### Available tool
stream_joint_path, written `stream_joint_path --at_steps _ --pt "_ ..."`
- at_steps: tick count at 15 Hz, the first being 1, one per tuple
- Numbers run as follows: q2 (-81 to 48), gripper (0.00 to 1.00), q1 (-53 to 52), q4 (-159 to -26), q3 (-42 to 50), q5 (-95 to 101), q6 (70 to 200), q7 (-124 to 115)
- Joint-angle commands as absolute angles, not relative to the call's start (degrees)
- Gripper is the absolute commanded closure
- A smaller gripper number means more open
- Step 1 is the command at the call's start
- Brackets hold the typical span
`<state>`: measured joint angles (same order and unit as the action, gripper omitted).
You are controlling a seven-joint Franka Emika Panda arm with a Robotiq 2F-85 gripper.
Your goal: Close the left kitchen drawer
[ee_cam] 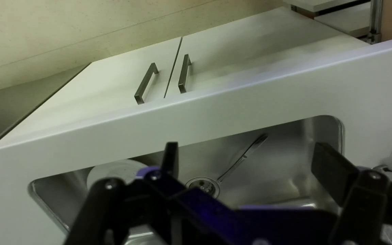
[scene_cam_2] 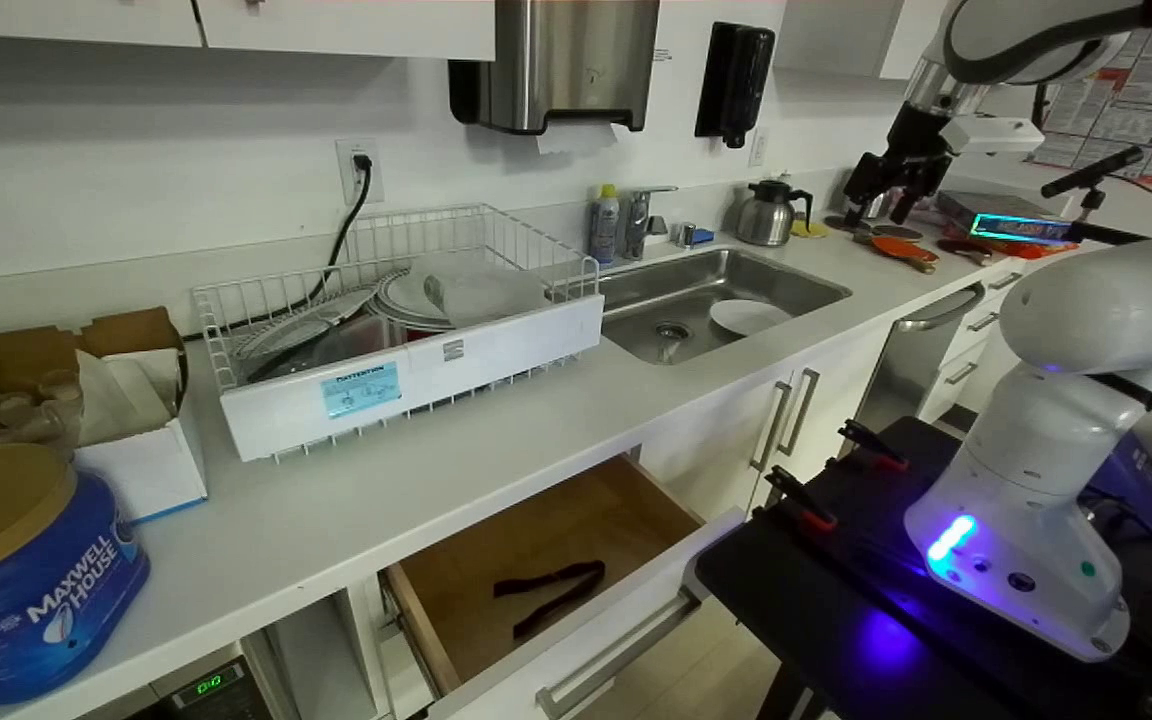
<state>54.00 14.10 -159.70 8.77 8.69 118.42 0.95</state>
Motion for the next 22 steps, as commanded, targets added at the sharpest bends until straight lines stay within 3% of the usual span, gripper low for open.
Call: stream_joint_path --at_steps 1,13,22 --pt "55.62 0.00 10.66 -159.51 7.02 8.16 117.92 2.68" --pt "47.49 0.00 -16.20 -155.90 -10.65 1.64 116.68 5.76" --pt "46.73 0.00 -17.92 -156.41 -10.75 3.08 117.66 7.28"
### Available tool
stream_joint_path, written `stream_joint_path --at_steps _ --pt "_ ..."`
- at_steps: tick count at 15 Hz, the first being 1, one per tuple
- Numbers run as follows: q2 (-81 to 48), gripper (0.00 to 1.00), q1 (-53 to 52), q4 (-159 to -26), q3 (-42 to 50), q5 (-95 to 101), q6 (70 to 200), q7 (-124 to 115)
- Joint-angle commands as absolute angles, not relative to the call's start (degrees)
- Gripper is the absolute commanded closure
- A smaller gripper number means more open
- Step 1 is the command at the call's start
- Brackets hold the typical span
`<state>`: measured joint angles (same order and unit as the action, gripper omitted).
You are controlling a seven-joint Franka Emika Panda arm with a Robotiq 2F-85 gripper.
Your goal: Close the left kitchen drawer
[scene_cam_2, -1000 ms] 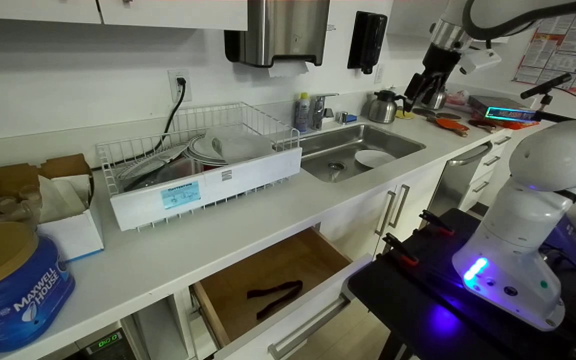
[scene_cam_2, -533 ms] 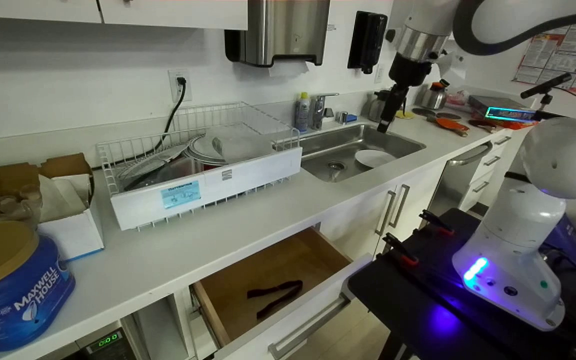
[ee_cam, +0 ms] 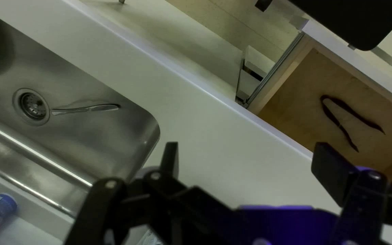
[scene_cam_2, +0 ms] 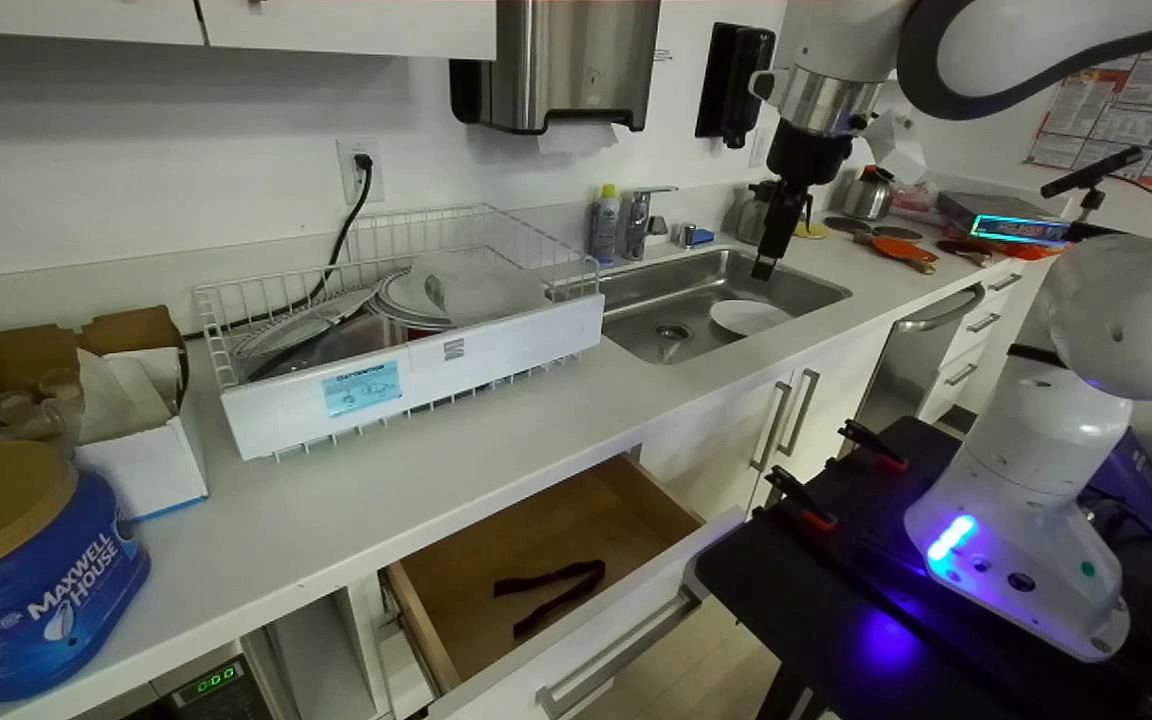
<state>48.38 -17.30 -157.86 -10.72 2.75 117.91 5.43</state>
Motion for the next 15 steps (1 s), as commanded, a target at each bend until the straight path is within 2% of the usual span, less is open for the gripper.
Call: stream_joint_path --at_steps 1,10,15 --pt "45.52 0.00 -18.60 -155.20 -11.33 3.59 117.54 8.39" --pt "24.66 0.00 -27.82 -136.81 -20.53 3.91 118.65 17.51" --pt "13.53 0.00 -31.40 -133.25 -25.26 3.49 123.44 23.06"
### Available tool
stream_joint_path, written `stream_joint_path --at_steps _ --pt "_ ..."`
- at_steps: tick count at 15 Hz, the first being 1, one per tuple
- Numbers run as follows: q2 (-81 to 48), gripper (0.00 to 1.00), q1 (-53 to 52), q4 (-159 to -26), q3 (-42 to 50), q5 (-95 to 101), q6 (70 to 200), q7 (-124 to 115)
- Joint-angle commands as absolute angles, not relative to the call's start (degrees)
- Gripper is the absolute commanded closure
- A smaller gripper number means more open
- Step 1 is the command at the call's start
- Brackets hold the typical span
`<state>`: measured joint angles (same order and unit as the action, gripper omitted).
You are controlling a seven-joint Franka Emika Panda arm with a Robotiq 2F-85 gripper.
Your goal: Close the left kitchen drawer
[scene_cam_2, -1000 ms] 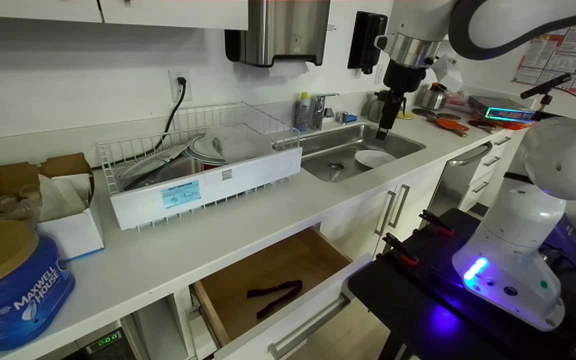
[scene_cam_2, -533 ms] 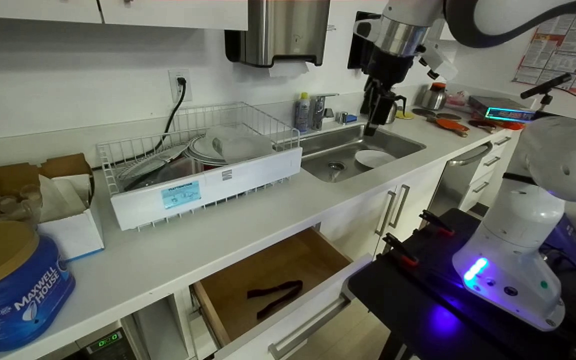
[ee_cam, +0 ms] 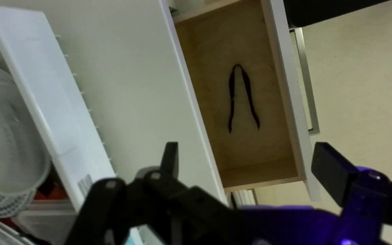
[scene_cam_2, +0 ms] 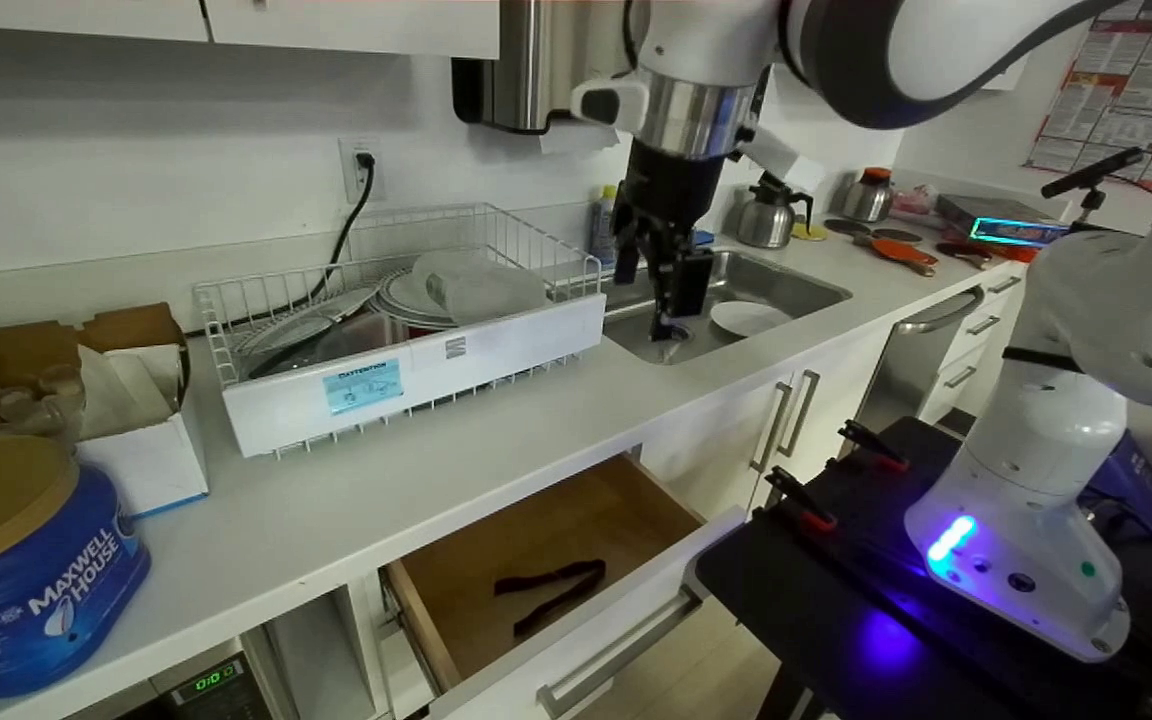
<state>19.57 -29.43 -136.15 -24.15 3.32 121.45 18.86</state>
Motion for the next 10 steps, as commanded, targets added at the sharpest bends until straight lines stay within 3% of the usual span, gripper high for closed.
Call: stream_joint_path --at_steps 1,10 --pt "13.22 0.00 -32.24 -134.02 -25.57 2.80 124.21 25.38" --pt "11.48 0.00 -33.61 -135.32 -25.56 2.70 125.62 29.89"
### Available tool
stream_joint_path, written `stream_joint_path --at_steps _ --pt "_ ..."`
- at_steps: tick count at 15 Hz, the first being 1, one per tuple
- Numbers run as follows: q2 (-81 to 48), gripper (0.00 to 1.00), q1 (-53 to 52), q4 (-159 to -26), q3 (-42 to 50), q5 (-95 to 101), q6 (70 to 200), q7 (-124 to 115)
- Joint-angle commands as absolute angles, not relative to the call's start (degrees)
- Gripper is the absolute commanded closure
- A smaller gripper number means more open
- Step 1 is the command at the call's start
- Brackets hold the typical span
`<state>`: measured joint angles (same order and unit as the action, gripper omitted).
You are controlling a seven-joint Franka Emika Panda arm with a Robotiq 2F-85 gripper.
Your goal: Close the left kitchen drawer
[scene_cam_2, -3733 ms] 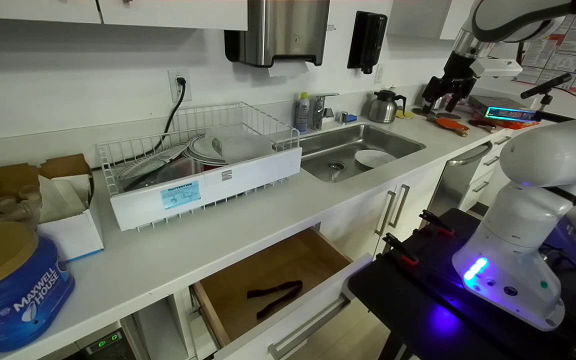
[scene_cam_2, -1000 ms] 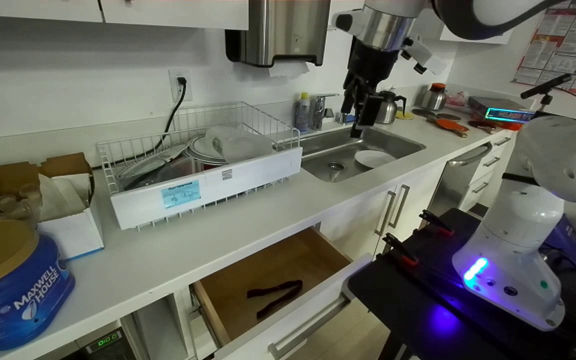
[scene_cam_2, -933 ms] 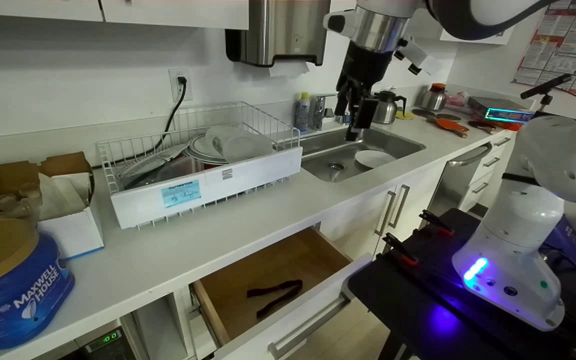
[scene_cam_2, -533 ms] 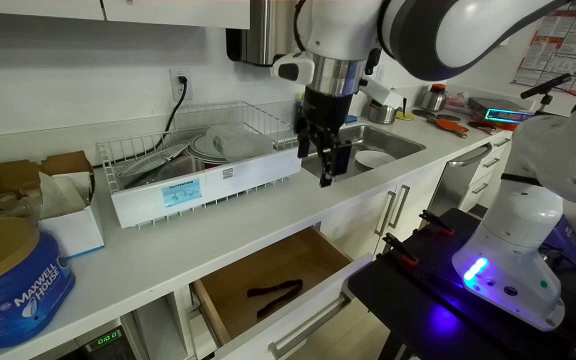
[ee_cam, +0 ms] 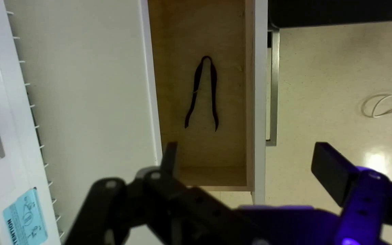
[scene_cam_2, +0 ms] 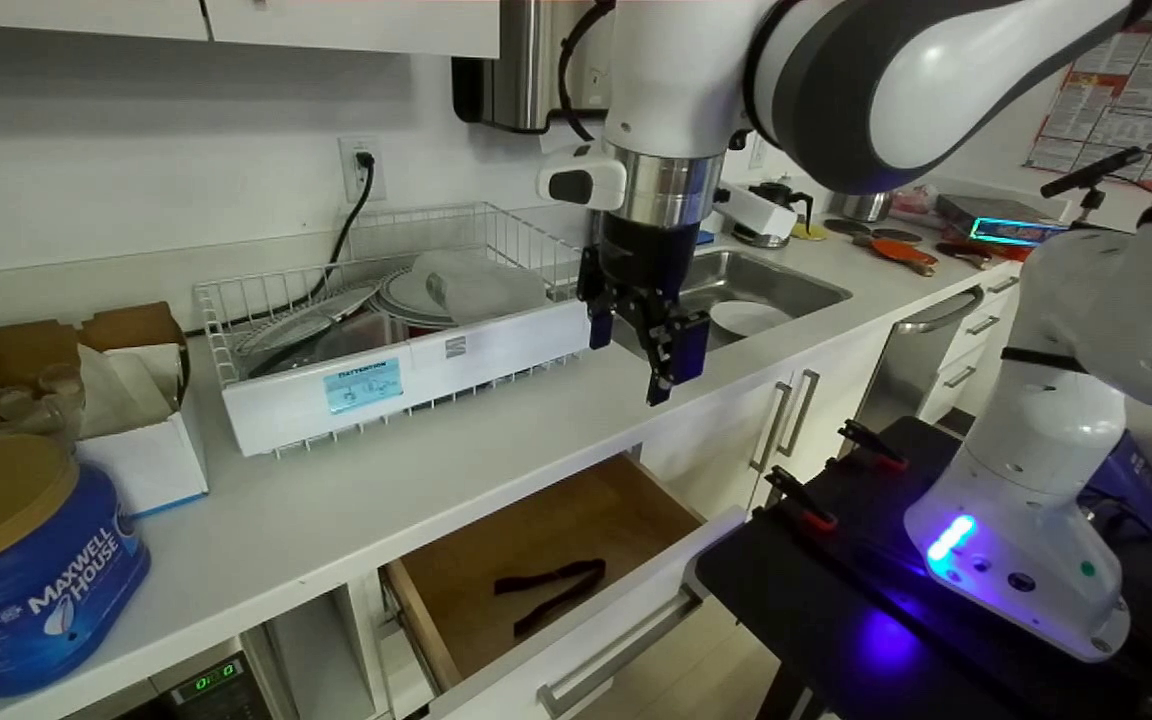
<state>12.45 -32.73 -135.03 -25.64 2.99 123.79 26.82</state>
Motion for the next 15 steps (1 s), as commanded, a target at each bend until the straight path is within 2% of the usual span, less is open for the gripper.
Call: stream_joint_path --at_steps 1,8,15 --pt "10.55 0.00 -34.19 -135.43 -25.91 2.86 126.18 31.85" --pt "-0.94 0.00 -40.58 -139.54 -30.86 2.95 139.89 42.53" --pt "-3.61 0.00 -40.59 -139.07 -32.25 3.57 138.65 42.14"
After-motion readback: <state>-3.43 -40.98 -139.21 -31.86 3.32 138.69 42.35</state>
